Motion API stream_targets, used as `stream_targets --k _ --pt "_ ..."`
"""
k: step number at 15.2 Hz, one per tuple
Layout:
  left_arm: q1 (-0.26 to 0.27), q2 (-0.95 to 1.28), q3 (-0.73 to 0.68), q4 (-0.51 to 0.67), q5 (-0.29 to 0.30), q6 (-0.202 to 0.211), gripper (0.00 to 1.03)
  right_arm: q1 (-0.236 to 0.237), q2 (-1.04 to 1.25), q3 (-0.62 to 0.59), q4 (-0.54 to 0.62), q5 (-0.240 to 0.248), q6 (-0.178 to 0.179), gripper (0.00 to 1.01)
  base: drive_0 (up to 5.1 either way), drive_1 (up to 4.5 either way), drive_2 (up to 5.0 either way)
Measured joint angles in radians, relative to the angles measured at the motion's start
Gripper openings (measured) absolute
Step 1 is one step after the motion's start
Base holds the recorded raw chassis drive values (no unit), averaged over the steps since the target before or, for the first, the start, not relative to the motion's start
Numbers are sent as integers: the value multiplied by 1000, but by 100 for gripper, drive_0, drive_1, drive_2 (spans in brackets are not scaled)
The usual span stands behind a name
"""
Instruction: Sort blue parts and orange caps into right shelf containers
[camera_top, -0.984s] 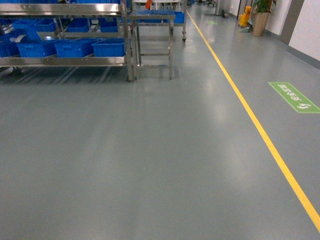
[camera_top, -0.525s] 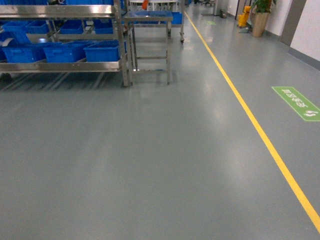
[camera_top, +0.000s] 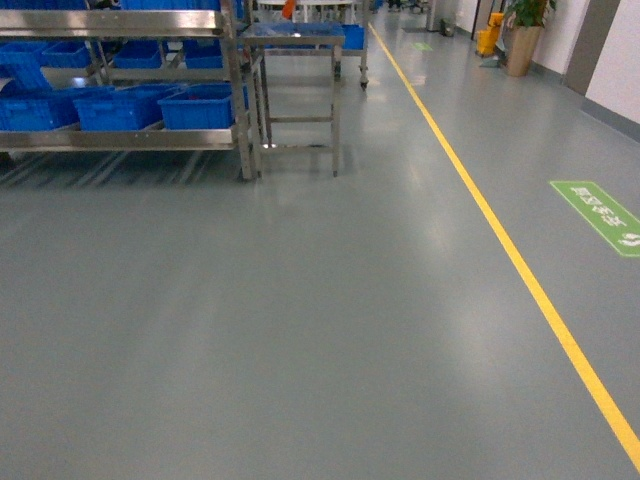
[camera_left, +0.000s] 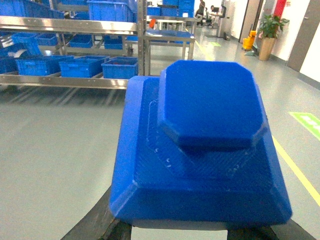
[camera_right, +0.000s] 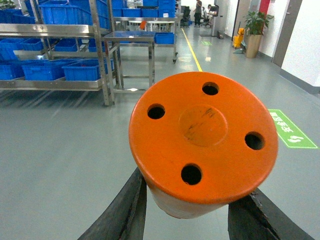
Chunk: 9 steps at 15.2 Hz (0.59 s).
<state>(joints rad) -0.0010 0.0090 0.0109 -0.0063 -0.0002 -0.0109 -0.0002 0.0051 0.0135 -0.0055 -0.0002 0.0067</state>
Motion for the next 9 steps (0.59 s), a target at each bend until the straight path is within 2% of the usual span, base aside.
stream_targets --k 9 --pt "0 0 0 -3 -2 0 41 0 0 0 -1 0 0 40 -11 407 -429"
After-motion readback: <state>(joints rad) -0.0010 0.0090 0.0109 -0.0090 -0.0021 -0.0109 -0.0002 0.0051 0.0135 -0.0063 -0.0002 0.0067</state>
